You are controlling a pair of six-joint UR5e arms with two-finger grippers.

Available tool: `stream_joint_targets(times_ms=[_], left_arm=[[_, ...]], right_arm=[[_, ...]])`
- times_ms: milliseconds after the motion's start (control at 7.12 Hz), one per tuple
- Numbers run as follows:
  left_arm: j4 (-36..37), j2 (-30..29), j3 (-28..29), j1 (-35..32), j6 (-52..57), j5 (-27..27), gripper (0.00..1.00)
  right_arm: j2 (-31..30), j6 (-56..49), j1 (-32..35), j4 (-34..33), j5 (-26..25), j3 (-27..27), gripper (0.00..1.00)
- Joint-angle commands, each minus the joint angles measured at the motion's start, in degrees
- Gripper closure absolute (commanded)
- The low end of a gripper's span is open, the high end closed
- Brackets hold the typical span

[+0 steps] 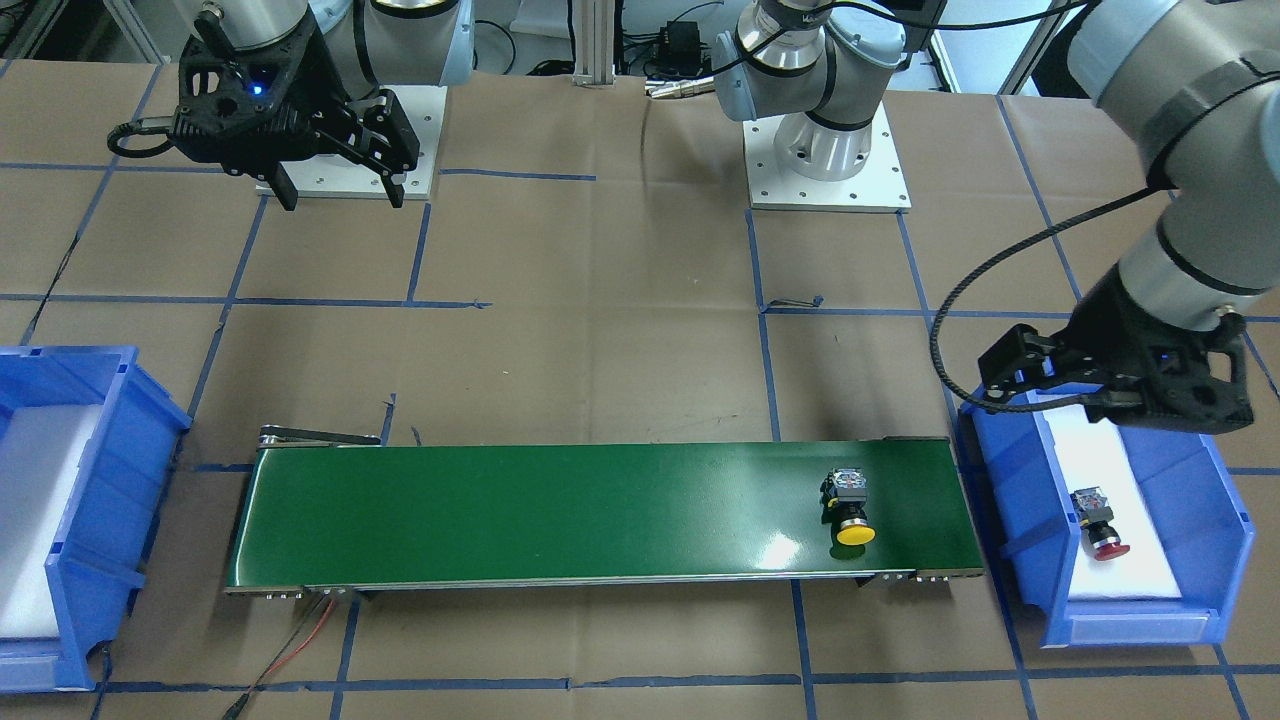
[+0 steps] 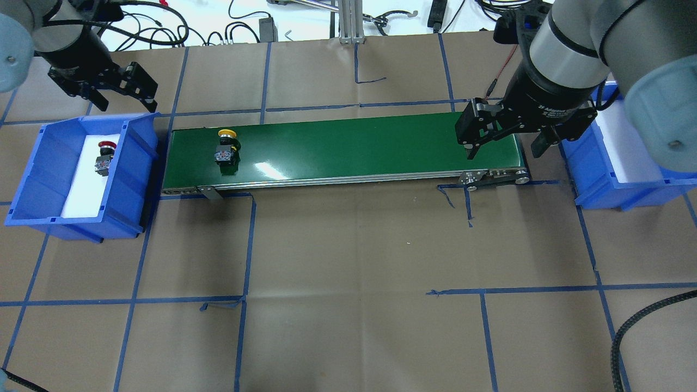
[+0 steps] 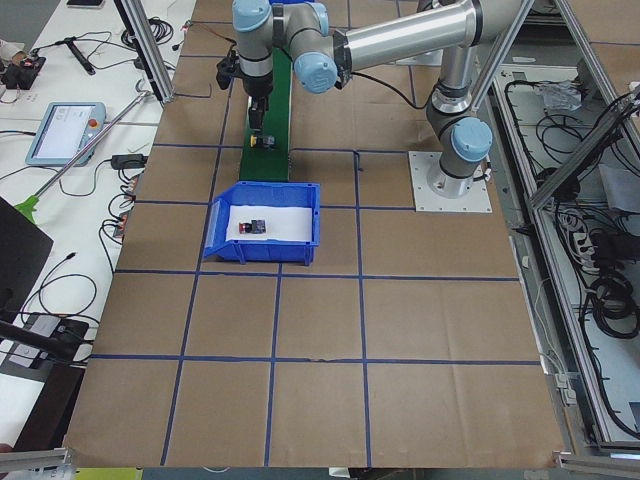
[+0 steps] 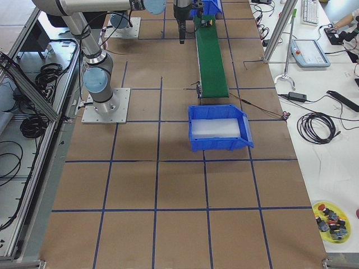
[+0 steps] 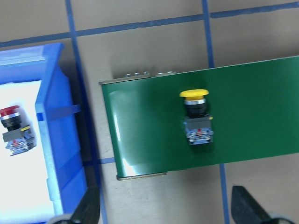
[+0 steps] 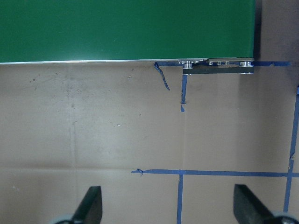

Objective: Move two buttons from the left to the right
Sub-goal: 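Move the left gripper back over the red-capped button in the bin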

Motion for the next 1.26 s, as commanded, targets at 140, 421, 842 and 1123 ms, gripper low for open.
stream_joint_targets(times_ms=[140,421,842,1123], left_arm=[[1.2,-2.9,0.2,8.9,8.5,0.0,0.01],[5.0,-6.6,0.3,14.6,13.0,-0.2,0.01],[8.5,-11.2,1.9,15.4,16.7,-0.5,0.01],[11.9,-13.0,0.6,14.8,15.5,-0.8,0.01]], right_arm=[[0.0,0.0,0.0,0.0,0.0,0.0,0.00],[0.0,0.0,0.0,0.0,0.0,0.0,0.00],[0.0,0.0,0.0,0.0,0.0,0.1,0.00],[0.0,0.0,0.0,0.0,0.0,0.1,0.00]])
